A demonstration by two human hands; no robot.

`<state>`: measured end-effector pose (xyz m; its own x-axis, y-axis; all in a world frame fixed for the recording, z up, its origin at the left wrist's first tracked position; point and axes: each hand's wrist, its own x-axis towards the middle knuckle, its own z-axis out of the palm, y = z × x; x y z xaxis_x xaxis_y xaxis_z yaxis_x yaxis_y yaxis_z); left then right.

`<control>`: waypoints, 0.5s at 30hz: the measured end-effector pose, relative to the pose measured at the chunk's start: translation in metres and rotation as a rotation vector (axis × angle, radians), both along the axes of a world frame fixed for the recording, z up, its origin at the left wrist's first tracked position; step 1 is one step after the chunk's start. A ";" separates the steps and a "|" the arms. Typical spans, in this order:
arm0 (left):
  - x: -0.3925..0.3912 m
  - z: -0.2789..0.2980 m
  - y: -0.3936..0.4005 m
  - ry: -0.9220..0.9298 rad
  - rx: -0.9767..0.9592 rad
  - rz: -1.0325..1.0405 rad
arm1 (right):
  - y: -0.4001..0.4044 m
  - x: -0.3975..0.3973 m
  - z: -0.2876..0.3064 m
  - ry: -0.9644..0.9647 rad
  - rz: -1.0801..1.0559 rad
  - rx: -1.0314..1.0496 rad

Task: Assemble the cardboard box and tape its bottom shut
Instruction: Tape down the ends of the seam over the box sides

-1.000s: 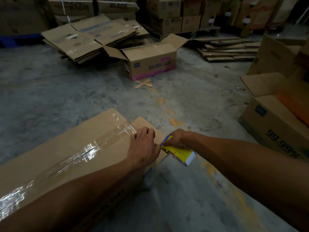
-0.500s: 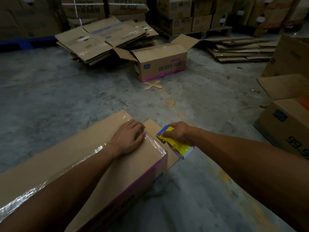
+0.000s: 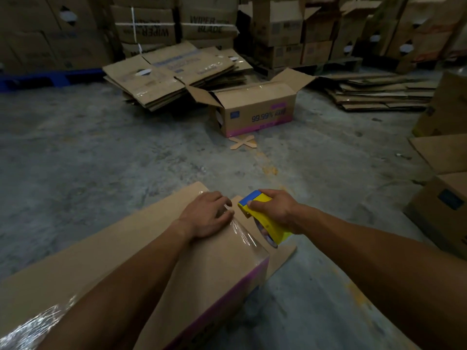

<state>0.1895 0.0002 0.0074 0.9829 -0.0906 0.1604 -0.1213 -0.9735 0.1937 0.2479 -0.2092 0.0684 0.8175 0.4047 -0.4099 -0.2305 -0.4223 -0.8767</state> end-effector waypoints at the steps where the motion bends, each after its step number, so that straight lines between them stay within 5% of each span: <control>1: 0.003 0.000 0.005 -0.001 -0.004 0.033 | 0.002 0.001 0.000 -0.005 -0.001 0.009; 11: 0.019 -0.009 0.029 -0.087 0.029 0.118 | 0.024 -0.002 -0.001 -0.052 0.013 0.029; 15: 0.011 -0.010 0.029 0.013 -0.037 0.176 | 0.029 -0.005 0.001 -0.049 0.023 0.087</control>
